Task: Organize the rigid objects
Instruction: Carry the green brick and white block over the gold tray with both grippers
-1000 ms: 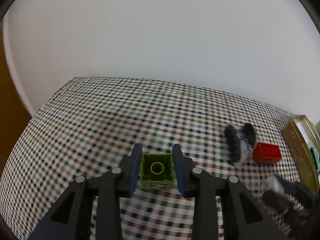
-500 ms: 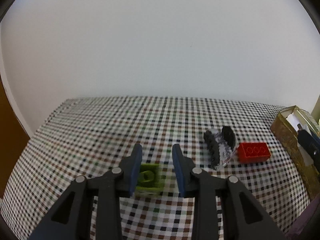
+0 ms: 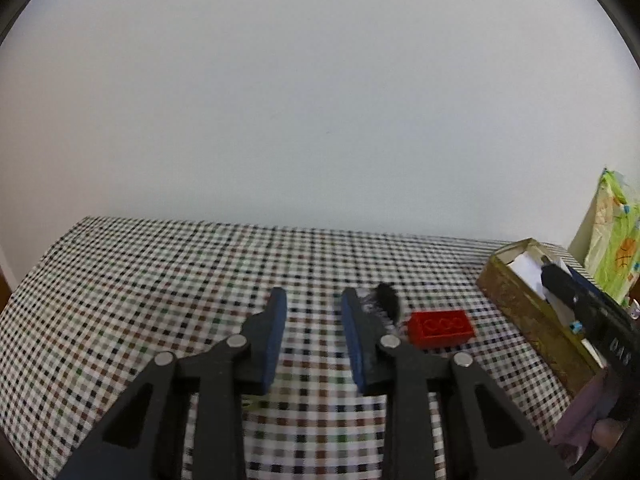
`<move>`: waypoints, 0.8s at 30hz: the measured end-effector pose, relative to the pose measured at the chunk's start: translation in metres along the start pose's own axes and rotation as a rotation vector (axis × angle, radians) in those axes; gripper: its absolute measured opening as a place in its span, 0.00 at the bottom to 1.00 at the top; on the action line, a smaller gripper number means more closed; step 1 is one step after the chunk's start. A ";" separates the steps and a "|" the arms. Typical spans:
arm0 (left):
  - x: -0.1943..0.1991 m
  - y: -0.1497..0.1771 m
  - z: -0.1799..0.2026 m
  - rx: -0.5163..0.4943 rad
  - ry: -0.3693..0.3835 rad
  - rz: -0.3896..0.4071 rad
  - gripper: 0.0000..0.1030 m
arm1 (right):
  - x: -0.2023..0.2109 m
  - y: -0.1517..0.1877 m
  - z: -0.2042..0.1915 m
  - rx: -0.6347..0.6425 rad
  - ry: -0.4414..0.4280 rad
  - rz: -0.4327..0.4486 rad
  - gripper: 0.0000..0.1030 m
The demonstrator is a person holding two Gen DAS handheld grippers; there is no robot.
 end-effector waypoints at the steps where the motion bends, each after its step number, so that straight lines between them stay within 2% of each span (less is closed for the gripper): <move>1: 0.004 -0.001 0.003 -0.008 0.024 0.019 0.26 | 0.002 -0.002 0.003 -0.015 -0.002 0.012 0.58; 4: 0.017 -0.001 0.012 -0.047 0.064 0.062 0.26 | 0.006 -0.006 0.007 -0.018 -0.002 0.026 0.58; 7: 0.024 -0.005 0.002 -0.076 -0.002 0.070 0.30 | 0.003 -0.005 0.005 0.007 0.006 0.005 0.58; 8: 0.025 -0.006 -0.007 -0.056 -0.019 0.062 0.43 | 0.000 -0.003 0.005 0.003 0.002 -0.013 0.58; 9: 0.025 -0.006 -0.015 -0.034 -0.024 0.048 0.64 | -0.002 -0.003 0.006 -0.004 -0.004 -0.027 0.58; 10: 0.023 -0.006 -0.024 0.001 -0.033 0.015 0.72 | -0.003 -0.002 0.006 -0.014 -0.012 -0.038 0.58; 11: 0.018 -0.003 -0.035 0.036 -0.055 -0.027 0.76 | -0.004 -0.003 0.007 -0.025 -0.020 -0.046 0.58; 14: 0.001 0.009 -0.049 0.067 -0.118 -0.121 0.75 | -0.002 -0.004 0.006 -0.026 -0.024 -0.043 0.58; 17: -0.014 0.023 -0.045 0.058 -0.160 -0.190 0.75 | 0.002 -0.005 0.002 -0.027 -0.027 -0.043 0.58; 19: -0.025 0.029 -0.035 0.008 -0.181 -0.213 0.69 | 0.001 -0.004 0.002 -0.026 -0.029 -0.044 0.58; 20: -0.029 0.032 -0.030 -0.031 -0.200 -0.216 0.61 | 0.000 -0.004 0.003 -0.025 -0.030 -0.046 0.58; 21: -0.033 0.033 -0.026 -0.053 -0.208 -0.237 0.49 | 0.000 -0.004 0.002 -0.025 -0.030 -0.047 0.58; 23: -0.037 0.035 -0.026 -0.054 -0.199 -0.261 0.30 | 0.000 -0.004 0.002 -0.024 -0.029 -0.046 0.58; 24: -0.037 0.034 -0.027 -0.041 -0.192 -0.259 0.29 | 0.000 -0.004 0.001 -0.022 -0.027 -0.046 0.58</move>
Point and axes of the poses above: each gripper's, at about its wrist camera, not at the fingertips, and x roughly against the way its jaws point, z to its right, y to its underside, the point moved 1 cm from there along -x, roughly the way its jaws point, and after that the axes turned 7 degrees about z, right-handed, at the moved point
